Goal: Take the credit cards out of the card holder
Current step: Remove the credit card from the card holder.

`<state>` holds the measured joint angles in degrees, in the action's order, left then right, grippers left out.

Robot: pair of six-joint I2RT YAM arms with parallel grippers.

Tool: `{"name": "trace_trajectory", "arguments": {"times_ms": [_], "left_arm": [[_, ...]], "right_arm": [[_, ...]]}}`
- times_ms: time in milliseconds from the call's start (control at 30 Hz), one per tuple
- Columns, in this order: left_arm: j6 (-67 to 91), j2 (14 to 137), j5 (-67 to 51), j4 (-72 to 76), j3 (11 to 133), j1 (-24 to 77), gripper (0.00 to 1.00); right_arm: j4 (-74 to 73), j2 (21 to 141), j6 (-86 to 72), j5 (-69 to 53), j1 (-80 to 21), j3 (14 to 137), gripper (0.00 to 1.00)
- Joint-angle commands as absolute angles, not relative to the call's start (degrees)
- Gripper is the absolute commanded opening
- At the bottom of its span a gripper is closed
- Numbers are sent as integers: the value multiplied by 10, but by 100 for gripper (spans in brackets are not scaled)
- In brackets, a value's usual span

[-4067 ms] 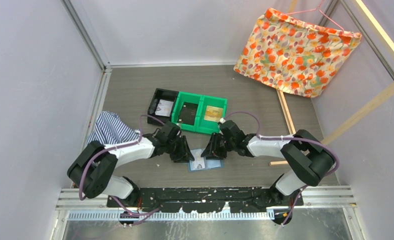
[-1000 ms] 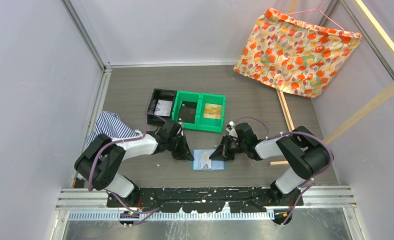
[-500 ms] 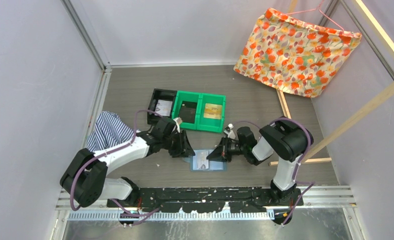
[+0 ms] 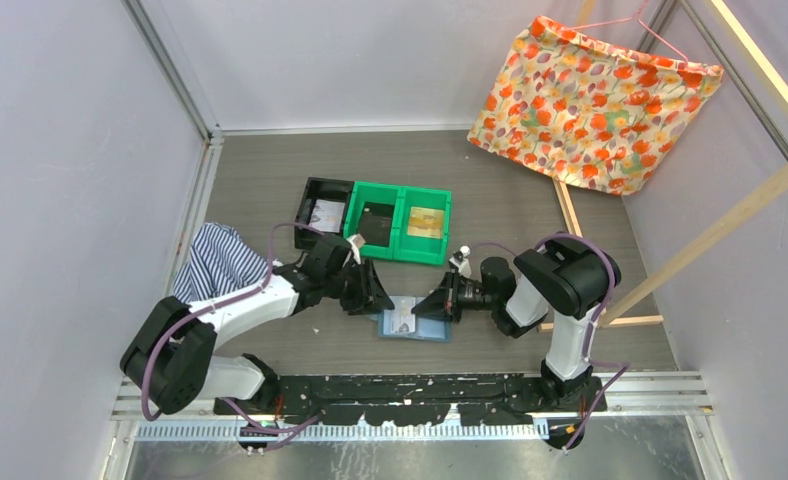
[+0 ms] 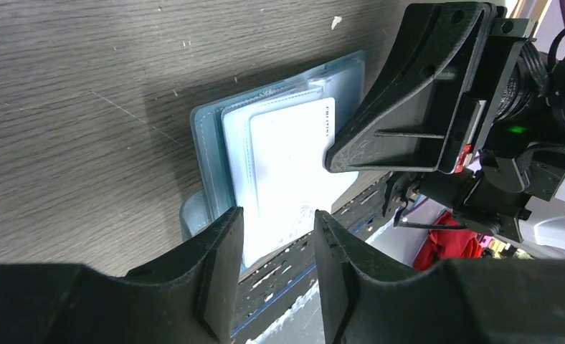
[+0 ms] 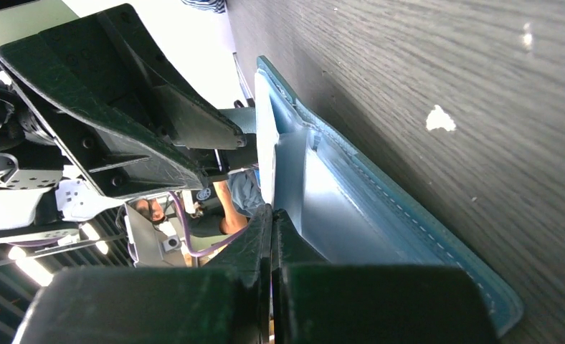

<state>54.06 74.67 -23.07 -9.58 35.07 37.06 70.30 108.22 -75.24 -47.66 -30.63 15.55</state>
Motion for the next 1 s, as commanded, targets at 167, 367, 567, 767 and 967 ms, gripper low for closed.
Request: {"name": "trace_trajectory", "arguments": {"times_ms": [167, 367, 567, 767, 967], "left_arm": [[564, 765, -253, -37, 334, 369, 43], [592, 777, -272, 27, 311, 368, 40], [599, 754, -234, 23, 300, 369, 35], [565, 682, -127, -105, 337, 382, 40], [545, 649, -157, -90, 339, 385, 43]], "right_arm": [[779, 1067, -767, -487, -307, 148, 1], [785, 1074, -771, -488, -307, 148, 1], [793, 1078, -774, -487, -308, 146, 1], [792, 1079, -775, -485, -307, 145, 1], [793, 1080, -776, -484, -307, 144, 1]]}}
